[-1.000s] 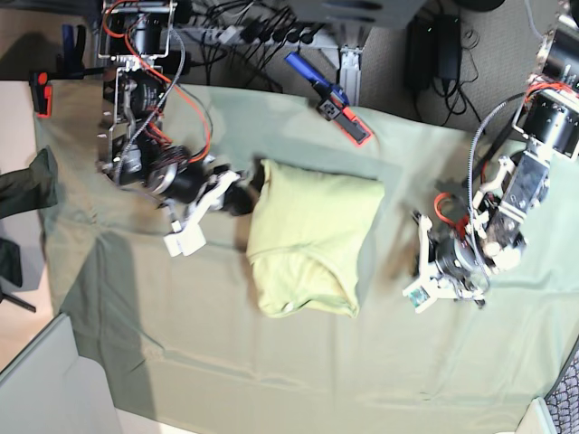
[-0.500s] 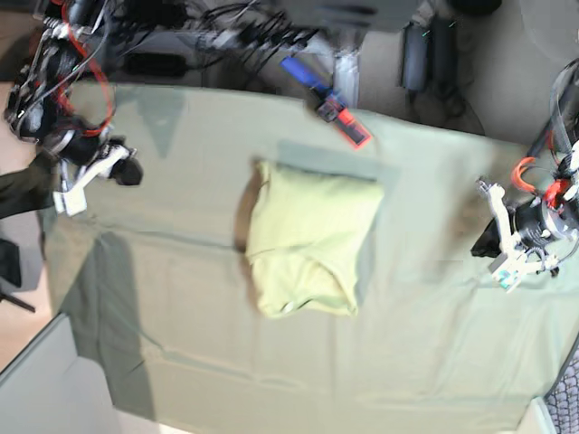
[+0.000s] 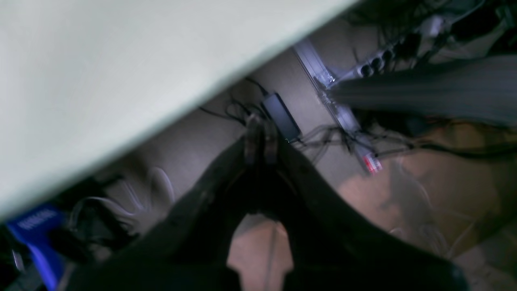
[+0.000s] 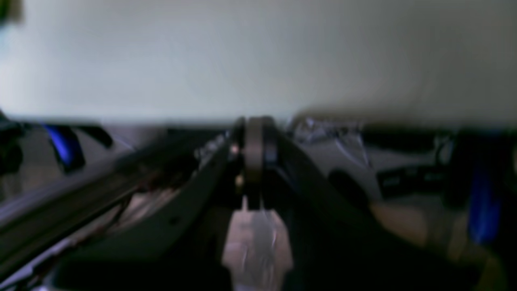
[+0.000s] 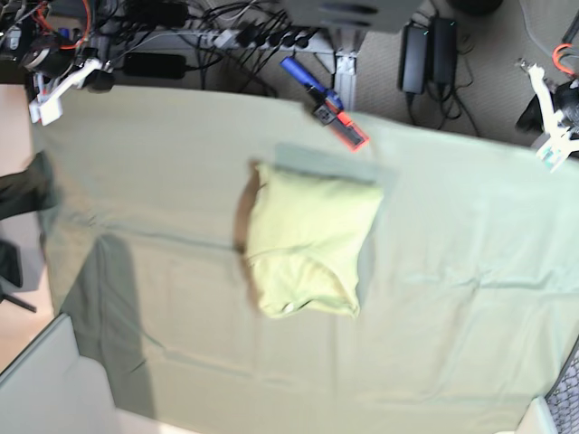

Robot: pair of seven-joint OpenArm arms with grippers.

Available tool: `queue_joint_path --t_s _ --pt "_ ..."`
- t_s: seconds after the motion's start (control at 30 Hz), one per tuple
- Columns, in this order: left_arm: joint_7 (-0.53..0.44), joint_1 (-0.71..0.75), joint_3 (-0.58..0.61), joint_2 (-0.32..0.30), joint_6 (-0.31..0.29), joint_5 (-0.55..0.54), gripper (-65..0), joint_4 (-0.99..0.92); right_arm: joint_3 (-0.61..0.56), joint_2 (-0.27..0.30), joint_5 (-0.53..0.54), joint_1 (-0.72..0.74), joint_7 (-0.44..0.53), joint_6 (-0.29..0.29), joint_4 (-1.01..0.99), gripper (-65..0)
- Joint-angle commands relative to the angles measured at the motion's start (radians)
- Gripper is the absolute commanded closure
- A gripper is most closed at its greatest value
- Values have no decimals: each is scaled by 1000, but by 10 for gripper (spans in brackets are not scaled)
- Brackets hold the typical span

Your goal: Fold the T-shirt properly

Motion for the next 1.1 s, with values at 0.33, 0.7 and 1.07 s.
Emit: queue_joint_path --t_s 0.33,0.7,1.07 --pt "-128 9 -7 204 3 166 0 -472 -21 -121 -116 -85 114 71 -155 0" --pt "-91 -327 184 223 185 269 0 -1194 -434 -122 -371 14 195 9 -608 0" --pt "-180 -734 601 318 261 271 0 -1548 -592 -161 -474 389 115 -102 -1003 0"
